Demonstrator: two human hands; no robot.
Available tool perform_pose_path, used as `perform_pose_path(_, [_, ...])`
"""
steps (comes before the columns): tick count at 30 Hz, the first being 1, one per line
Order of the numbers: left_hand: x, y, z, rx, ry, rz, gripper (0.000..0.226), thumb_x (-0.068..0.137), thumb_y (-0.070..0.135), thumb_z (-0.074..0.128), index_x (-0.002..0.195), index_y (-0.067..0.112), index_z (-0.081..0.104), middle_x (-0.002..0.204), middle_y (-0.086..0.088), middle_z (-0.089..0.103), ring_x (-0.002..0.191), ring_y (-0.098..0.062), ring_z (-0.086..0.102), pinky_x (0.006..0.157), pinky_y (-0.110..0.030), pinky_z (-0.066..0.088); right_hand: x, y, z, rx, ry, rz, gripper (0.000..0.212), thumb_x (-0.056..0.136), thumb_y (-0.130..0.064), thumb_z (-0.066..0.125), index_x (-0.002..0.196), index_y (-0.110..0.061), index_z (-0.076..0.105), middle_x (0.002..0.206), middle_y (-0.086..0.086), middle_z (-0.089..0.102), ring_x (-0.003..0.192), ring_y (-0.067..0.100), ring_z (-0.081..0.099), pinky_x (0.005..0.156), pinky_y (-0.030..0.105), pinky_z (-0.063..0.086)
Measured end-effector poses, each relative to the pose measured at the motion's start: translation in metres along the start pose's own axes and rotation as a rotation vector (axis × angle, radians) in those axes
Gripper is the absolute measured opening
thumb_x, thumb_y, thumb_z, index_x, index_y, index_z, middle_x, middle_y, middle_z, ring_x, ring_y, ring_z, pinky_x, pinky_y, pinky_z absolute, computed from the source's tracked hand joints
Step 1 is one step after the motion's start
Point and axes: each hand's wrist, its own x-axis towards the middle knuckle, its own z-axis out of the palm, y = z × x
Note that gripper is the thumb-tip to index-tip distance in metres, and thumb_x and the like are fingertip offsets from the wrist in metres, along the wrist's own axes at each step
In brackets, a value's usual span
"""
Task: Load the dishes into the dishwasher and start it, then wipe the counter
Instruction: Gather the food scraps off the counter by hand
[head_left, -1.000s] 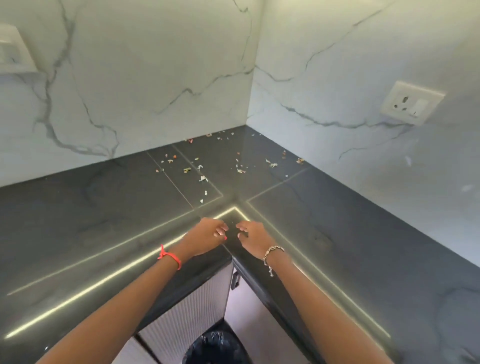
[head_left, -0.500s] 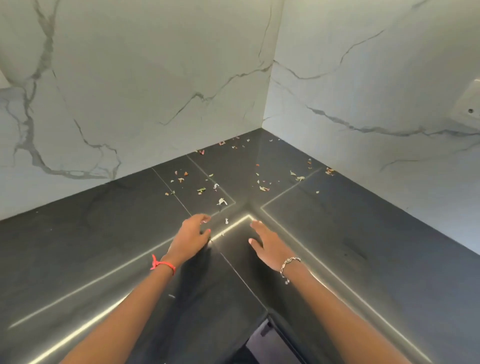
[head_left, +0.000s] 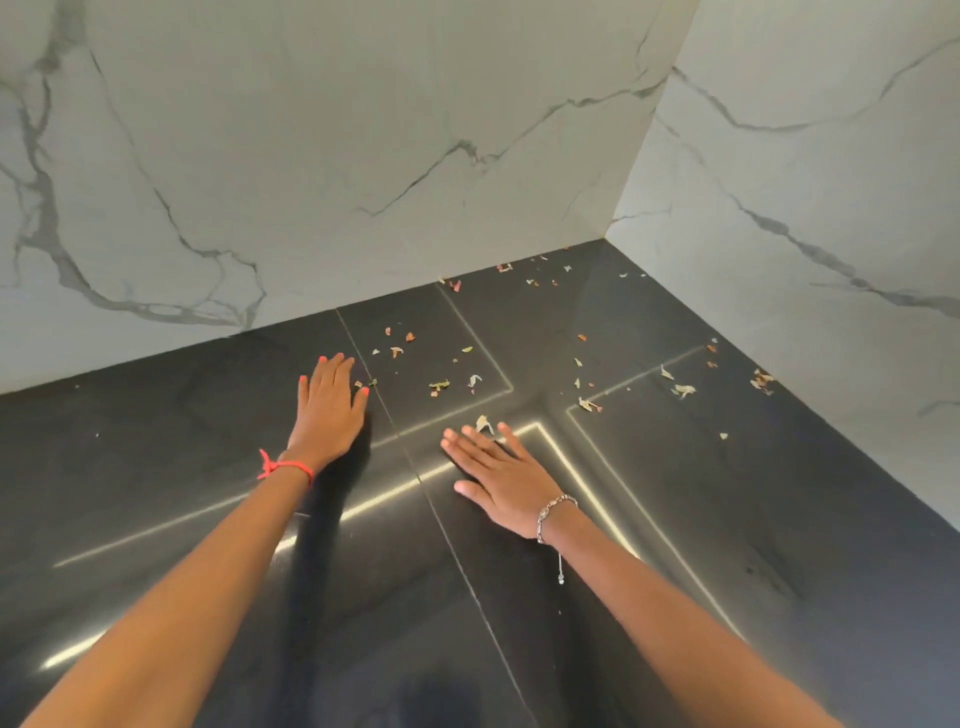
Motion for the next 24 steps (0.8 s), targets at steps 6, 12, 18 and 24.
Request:
perform_pose_path(6, [0.039, -0.025, -0.002, 0.073, -0.023, -0.017, 0.047, 0.101, 0.019, 0.031, 0.146, 0.005, 0.026, 0.155, -0.008, 0.019, 0.145, -0.021, 0.009, 0.116, -0.046, 0.004, 0.052, 0.021, -0.012, 0.093, 0.132, 0.22, 0.082, 0.079, -0.056, -0.02, 0.15, -0.021, 0.003, 0.15, -0.015, -0.017, 0.14, 0.004, -0.015, 0.111, 0.035, -0.018])
perform_pose_path(12, [0.047, -0.037, 0.007, 0.045, 0.049, 0.007, 0.045, 0.1, 0.009, 0.03, 0.145, 0.005, 0.031, 0.154, -0.007, 0.025, 0.144, -0.021, 0.018, 0.118, -0.036, 0.009, 0.109, -0.019, -0.009, 0.142, 0.092, 0.037, 0.059, 0.099, -0.045, 0.017, 0.15, -0.02, 0.004, 0.157, -0.01, -0.008, 0.142, 0.004, -0.011, 0.115, 0.038, -0.014])
perform_pose_path(18, [0.05, -0.043, 0.011, -0.045, 0.087, -0.023, 0.046, 0.098, 0.005, 0.03, 0.144, 0.01, 0.035, 0.153, -0.002, 0.028, 0.143, -0.014, 0.019, 0.118, -0.031, 0.009, 0.161, -0.037, -0.006, 0.034, 0.03, -0.037, 0.062, 0.097, -0.053, 0.019, 0.15, -0.023, 0.005, 0.157, -0.01, -0.001, 0.144, 0.005, -0.005, 0.116, 0.045, -0.011])
perform_pose_path(24, [0.049, -0.04, 0.012, -0.047, 0.141, -0.023, 0.046, 0.097, 0.001, 0.032, 0.142, 0.009, 0.039, 0.152, -0.001, 0.031, 0.142, -0.014, 0.022, 0.118, -0.03, 0.01, 0.138, -0.018, 0.002, 0.095, 0.09, 0.279, 0.068, 0.094, -0.056, 0.007, 0.15, -0.016, 0.003, 0.158, -0.002, -0.004, 0.145, 0.013, -0.006, 0.115, 0.043, -0.014])
